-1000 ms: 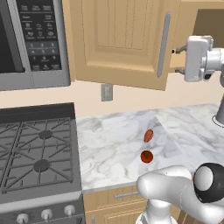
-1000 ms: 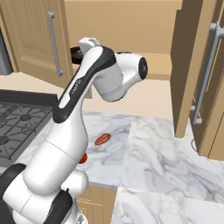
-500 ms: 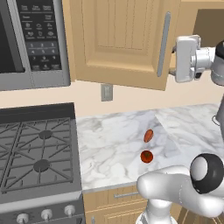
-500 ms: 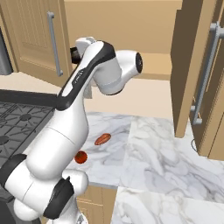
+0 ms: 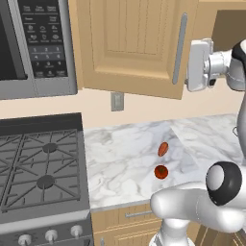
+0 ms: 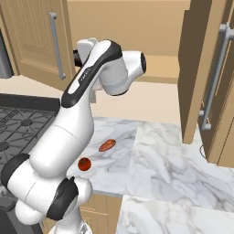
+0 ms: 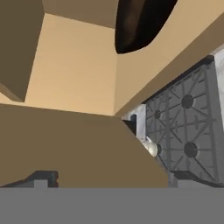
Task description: Pick the pan from the cabinet and place it on the stove. Then turn on the stove burner for the pan.
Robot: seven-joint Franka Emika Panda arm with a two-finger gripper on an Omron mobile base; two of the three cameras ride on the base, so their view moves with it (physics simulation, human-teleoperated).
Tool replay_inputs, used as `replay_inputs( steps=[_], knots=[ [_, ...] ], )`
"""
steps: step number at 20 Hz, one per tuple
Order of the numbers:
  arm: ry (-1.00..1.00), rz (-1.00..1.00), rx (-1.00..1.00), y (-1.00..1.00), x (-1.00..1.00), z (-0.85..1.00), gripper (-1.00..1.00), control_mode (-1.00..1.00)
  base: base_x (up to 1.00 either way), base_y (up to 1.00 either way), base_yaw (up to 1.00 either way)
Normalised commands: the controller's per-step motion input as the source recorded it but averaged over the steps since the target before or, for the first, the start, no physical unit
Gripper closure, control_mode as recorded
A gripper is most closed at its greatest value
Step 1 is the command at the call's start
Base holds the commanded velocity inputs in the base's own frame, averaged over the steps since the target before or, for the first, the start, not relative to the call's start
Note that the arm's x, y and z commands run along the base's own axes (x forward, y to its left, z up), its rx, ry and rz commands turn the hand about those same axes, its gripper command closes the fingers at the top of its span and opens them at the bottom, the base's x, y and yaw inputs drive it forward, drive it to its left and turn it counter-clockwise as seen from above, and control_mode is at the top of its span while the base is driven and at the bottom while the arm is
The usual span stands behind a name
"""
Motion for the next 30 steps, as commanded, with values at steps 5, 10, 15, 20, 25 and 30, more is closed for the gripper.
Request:
replay_inputs(
  steps=[5, 10, 15, 20, 25, 30],
  knots=[
    [0.0, 0.09, 0.0, 0.48, -0.31, 0.0, -1.0, -1.0, 0.0, 0.0, 0.0],
    [0.0, 0.1, 0.0, 0.65, -0.56, 0.0, -1.0, -1.0, 0.0, 0.0, 0.0],
    [0.0, 0.1, 0.0, 0.69, -0.59, 0.0, -1.0, -1.0, 0.0, 0.0, 0.0],
    [0.03, 0.11, 0.0, 0.76, -0.53, 0.0, -1.0, -1.0, 0.0, 0.0, 0.0],
    [0.05, 0.1, 0.0, 0.84, -0.44, 0.0, -1.0, -1.0, 0.0, 0.0, 0.0],
    [0.05, 0.09, 0.0, 0.9, -0.36, 0.0, -1.0, -1.0, 0.0, 0.0, 0.0]
  ],
)
